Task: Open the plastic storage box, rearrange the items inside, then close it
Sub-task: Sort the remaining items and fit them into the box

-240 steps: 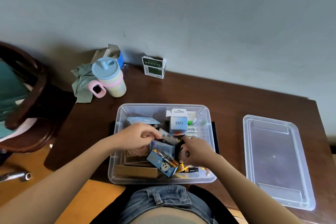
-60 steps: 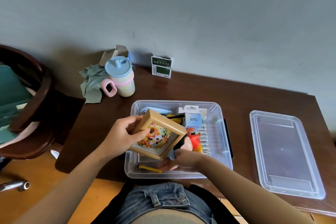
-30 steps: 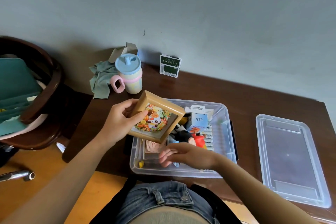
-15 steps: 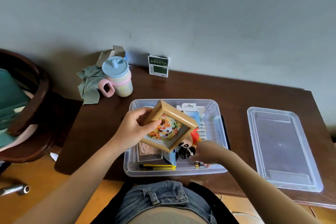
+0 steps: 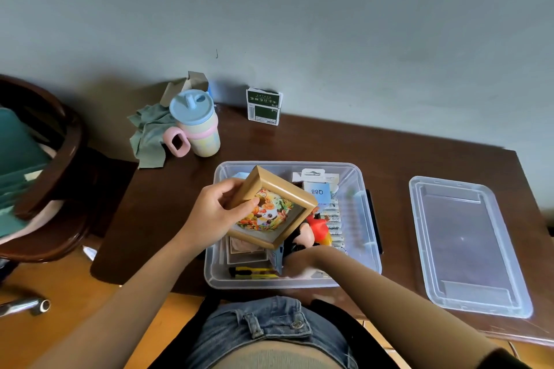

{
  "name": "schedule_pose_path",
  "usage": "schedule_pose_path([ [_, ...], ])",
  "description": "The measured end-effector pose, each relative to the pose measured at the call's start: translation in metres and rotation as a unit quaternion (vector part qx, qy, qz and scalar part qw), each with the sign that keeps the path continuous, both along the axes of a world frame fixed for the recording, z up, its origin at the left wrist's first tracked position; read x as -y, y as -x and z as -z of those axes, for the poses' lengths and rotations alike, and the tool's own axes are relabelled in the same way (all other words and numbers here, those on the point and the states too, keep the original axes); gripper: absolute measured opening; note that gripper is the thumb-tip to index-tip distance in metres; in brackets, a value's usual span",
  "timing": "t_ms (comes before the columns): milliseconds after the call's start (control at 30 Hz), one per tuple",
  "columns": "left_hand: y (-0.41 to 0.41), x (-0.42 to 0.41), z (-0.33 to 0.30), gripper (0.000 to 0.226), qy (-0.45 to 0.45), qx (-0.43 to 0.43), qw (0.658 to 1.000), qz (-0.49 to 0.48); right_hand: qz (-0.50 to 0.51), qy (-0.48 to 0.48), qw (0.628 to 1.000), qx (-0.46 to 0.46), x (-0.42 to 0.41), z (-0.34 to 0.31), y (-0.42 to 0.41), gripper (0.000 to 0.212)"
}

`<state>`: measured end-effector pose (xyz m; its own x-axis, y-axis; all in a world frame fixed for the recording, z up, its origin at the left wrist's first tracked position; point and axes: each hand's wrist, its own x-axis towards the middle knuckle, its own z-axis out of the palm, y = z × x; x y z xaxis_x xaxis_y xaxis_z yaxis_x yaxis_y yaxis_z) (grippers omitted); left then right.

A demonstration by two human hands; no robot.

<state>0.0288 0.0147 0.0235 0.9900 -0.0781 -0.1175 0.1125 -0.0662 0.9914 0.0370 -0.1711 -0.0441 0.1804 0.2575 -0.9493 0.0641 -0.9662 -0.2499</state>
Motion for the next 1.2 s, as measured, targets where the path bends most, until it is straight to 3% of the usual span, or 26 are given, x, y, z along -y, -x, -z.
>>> schedule_pose_path([
  [167,0.002,0.0,0.003,0.021,0.015,-0.025,1.0,-0.005,0.022,0.027,0.999,0.032,-0.022,-0.003,0.001,0.031],
  [367,0.003,-0.003,0.005,0.019,0.024,-0.034,0.999,-0.009,-0.163,0.016,0.98,0.117,-0.022,-0.007,0.001,0.04],
  [433,0.003,-0.004,0.005,0.019,0.023,-0.03,0.999,-0.01,-0.172,0.011,0.972,0.161,-0.015,-0.012,-0.001,0.037],
  [567,0.003,-0.008,0.005,0.019,0.004,-0.015,1.0,-0.016,-0.184,-0.033,0.97,0.156,0.009,-0.038,-0.008,0.033],
  [667,0.003,-0.016,0.005,0.018,-0.019,-0.007,1.0,-0.023,-0.13,-0.071,0.976,0.161,0.045,-0.065,-0.022,0.025],
  [767,0.004,-0.03,0.005,0.018,-0.01,-0.035,0.999,0.0,-0.005,-0.095,0.982,0.165,0.08,-0.089,-0.043,0.011],
  [867,0.007,-0.038,0.004,0.02,0.002,-0.067,0.996,0.066,0.104,-0.129,0.957,0.236,0.09,-0.092,-0.062,0.009],
  [1067,0.012,-0.032,0.007,0.029,-0.053,-0.08,0.983,0.156,0.148,-0.168,0.9,0.373,0.033,-0.071,-0.083,0.02],
  [1200,0.015,-0.027,0.004,0.031,-0.06,-0.083,0.977,0.186,0.134,-0.079,0.894,0.421,0.025,-0.066,-0.08,0.026],
])
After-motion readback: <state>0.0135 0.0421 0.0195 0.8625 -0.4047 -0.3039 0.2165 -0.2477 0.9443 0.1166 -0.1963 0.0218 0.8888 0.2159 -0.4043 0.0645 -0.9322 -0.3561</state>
